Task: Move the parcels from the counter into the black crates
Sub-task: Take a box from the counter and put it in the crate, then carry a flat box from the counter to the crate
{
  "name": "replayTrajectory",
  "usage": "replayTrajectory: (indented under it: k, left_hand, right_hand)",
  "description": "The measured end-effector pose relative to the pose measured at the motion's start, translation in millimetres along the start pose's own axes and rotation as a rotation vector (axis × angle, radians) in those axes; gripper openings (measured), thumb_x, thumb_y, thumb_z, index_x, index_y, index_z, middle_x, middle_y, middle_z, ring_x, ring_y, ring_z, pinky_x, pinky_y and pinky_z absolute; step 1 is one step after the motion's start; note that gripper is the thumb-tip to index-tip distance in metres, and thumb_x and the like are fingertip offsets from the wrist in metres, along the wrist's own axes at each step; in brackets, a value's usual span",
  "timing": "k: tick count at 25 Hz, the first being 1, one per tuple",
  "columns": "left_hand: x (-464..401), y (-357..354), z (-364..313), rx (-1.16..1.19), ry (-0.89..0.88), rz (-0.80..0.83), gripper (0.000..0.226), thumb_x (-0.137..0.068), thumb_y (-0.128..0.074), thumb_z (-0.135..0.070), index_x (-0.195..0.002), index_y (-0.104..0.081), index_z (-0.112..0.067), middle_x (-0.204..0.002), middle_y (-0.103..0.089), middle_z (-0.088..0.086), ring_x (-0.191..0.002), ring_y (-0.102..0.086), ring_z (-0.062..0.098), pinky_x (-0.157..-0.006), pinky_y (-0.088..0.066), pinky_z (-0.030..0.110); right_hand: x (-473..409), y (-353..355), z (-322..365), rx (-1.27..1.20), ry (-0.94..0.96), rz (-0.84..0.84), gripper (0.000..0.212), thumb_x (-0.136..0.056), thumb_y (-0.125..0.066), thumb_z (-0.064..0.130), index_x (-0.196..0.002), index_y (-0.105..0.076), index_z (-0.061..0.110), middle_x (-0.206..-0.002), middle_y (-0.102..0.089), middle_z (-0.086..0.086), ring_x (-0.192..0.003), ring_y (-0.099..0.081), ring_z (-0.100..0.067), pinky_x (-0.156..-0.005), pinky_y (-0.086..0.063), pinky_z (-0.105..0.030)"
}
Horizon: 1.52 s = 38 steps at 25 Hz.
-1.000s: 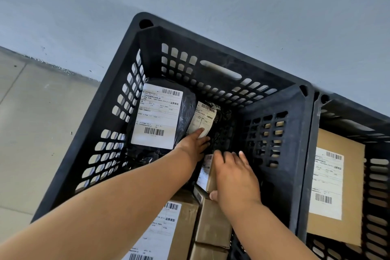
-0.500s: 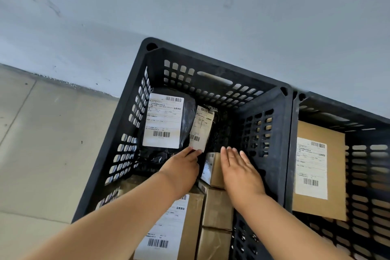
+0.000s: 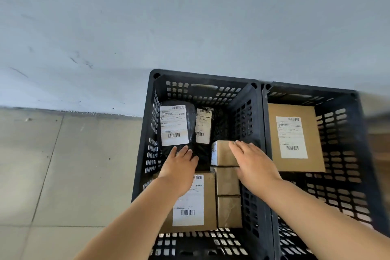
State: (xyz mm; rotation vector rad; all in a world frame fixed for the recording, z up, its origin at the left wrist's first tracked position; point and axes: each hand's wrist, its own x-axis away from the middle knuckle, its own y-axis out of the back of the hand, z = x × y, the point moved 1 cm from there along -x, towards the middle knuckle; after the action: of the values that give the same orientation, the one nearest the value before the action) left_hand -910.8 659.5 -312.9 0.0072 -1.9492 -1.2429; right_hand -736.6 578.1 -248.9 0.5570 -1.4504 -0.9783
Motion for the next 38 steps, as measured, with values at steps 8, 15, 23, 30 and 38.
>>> replayTrajectory:
  k: [8,15,23,30,38]
  left_hand:
    - [86,102,-28,0.159,0.050,-0.129,0.048,-0.100,-0.038,-0.026,-0.148,-0.030,-0.024,-0.157,-0.024,0.003,-0.145,-0.017,0.022,-0.117,-0.016,0.039]
    - [120,173,-105,0.097,-0.116,-0.145,0.048,-0.097,-0.040,-0.020,-0.145,-0.036,-0.023,-0.150,-0.037,0.002,-0.136,-0.036,0.024,-0.108,-0.037,0.040]
    - [149,201,-258,-0.018,-0.314,-0.135,0.051,-0.099,-0.044,-0.028,-0.148,-0.031,-0.023,-0.154,-0.030,0.003,-0.139,-0.031,0.024,-0.110,-0.034,0.040]
    - [173,202,-455,-0.084,-0.431,-0.169,0.052,-0.100,-0.043,-0.031,-0.149,-0.028,-0.025,-0.156,-0.027,-0.002,-0.140,-0.032,0.021,-0.110,-0.034,0.038]
    - [202,165,-693,-0.008,-0.569,-0.213,0.052,-0.098,-0.041,-0.032,-0.148,-0.029,-0.030,-0.152,-0.034,-0.009,-0.129,-0.047,0.016,-0.101,-0.041,0.034]
  right_hand:
    - [109,75,-19,-0.162,-0.195,-0.069,0.063,-0.097,-0.047,0.019,-0.152,-0.016,0.019,-0.158,-0.021,-0.001,-0.143,-0.025,-0.020,-0.115,-0.025,-0.034]
    - [219,109,-46,-0.357,-0.337,-0.204,0.064,-0.095,-0.051,0.018,-0.152,-0.021,0.020,-0.156,-0.027,0.003,-0.141,-0.028,-0.017,-0.114,-0.028,-0.034]
    - [338,103,-116,-0.536,-0.457,-0.296,0.062,-0.096,-0.050,0.019,-0.151,-0.023,0.025,-0.156,-0.027,0.007,-0.142,-0.028,-0.018,-0.113,-0.028,-0.036]
    - [486,65,-226,-0.515,-0.511,-0.372,0.061,-0.097,-0.047,0.019,-0.152,-0.021,0.024,-0.156,-0.026,0.007,-0.141,-0.025,-0.019,-0.113,-0.023,-0.034]
    - [673,-5,-361,-0.589,-0.661,-0.427,0.059,-0.092,-0.048,0.020,-0.148,-0.030,0.026,-0.143,-0.042,0.004,-0.130,-0.042,-0.023,-0.104,-0.039,-0.035]
